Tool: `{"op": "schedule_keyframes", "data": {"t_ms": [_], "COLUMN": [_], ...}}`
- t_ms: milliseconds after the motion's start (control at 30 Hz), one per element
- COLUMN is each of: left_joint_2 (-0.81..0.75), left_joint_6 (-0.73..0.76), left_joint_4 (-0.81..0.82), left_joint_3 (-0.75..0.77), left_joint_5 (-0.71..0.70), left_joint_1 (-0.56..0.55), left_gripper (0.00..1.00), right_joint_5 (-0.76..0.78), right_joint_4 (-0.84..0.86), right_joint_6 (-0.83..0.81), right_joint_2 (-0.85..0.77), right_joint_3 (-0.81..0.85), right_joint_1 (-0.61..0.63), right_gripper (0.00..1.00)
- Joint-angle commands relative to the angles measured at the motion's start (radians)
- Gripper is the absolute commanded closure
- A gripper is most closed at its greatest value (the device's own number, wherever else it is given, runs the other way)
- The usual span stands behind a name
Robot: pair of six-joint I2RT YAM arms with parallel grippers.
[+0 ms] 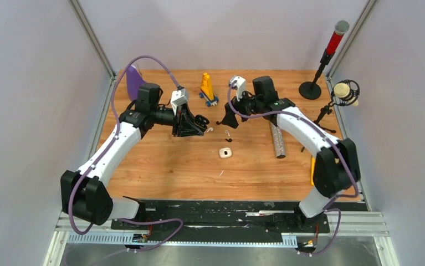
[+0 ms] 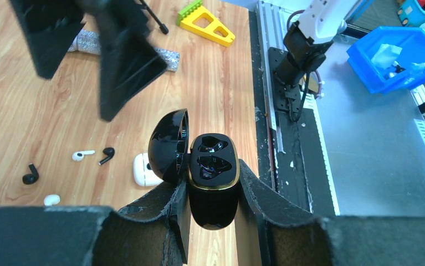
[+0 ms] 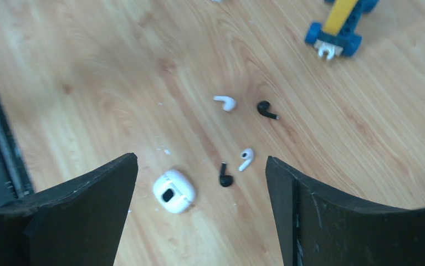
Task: Insert the wireless bluetooth earbuds into the charging case
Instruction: Open the charging case, then pick up the earbud from the center of the board.
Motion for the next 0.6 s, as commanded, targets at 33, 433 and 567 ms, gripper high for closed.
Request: {"op": "schedule_keyframes", "data": {"t_ms": [33, 433, 567], "left_joint_2": [-0.061, 0.025, 0.087], "left_joint_6": [0.118, 0.948, 1.091], "left_joint_4": [-0.037, -0.925, -1.069], "left_joint_3": [0.004, 0.184, 0.231], "left_joint_5": [0.138, 0.207, 0.200], "left_joint_1": [0.076, 0.232, 0.234], "left_gripper": [0.97, 0.95, 0.94], "right_joint_5": [0.131, 0.278, 0.326], "right_joint_4": [-0.069, -0.514, -0.590], "right_joint_6": [-0.105, -0.312, -0.327], "right_joint_2": [0.179, 0.598, 0.688], "right_joint_3": [0.161, 0.669, 0.763], "right_joint_1": [0.002, 0.070, 0.091], "right_gripper": [0.16, 0.28, 0.32]}}
